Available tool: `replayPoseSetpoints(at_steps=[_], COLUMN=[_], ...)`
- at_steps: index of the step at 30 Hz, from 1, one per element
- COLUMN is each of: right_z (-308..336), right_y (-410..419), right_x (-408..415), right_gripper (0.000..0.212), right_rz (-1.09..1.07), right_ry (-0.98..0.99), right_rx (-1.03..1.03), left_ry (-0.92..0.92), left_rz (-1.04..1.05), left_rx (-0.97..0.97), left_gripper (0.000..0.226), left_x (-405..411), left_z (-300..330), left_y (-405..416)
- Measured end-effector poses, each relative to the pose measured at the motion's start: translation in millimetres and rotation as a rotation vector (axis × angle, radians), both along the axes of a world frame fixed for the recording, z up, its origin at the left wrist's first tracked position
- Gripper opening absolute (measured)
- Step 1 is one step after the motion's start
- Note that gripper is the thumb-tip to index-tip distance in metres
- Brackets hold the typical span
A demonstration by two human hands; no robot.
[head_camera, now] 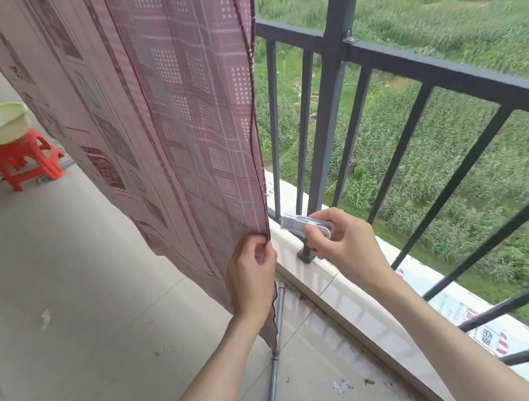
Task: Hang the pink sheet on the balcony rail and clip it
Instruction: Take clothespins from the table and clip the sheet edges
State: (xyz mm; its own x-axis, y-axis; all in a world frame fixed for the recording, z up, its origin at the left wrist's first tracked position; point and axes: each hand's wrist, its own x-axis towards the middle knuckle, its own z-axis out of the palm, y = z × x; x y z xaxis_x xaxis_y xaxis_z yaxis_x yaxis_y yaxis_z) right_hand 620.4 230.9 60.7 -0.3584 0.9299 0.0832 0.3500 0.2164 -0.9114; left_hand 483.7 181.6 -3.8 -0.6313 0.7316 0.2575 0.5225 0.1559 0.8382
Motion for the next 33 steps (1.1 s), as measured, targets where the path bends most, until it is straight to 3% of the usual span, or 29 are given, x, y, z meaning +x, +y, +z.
replayPoseSetpoints(at_steps=[5, 10, 13, 21, 27, 33], right_z=[5, 5, 8, 11, 3, 1], right_y=[-5, -11, -14, -11, -21, -21], right_x=[0, -1, -4, -29, -30, -33], right_gripper=[0.023, 0.025, 0.024, 0.049, 0.050, 0.046], right_rz=[0.017, 0.020, -0.016, -0.068, -0.048, -0.123], right_ry=[0.001, 0.006, -0.007, -0.042, -0.137, -0.147], right_rx=[0.043, 0.093, 0.202, 0.447, 0.573, 0.569], left_ry=[0.039, 0.073, 0.074, 0.059, 0.036, 0.111], left_rz=[0.042, 0.050, 0.031, 0.010, 0.000, 0.004], left_rx=[-0.016, 0.002, 0.000, -0.024, -0.070, -0.101], left_gripper=[0.002, 0.003, 0.004, 0.005, 0.003, 0.005], left_x=[5, 5, 3, 2, 2, 7], left_z=[3, 3, 3, 6, 10, 10], left_y=[1, 1, 2, 2, 1, 2])
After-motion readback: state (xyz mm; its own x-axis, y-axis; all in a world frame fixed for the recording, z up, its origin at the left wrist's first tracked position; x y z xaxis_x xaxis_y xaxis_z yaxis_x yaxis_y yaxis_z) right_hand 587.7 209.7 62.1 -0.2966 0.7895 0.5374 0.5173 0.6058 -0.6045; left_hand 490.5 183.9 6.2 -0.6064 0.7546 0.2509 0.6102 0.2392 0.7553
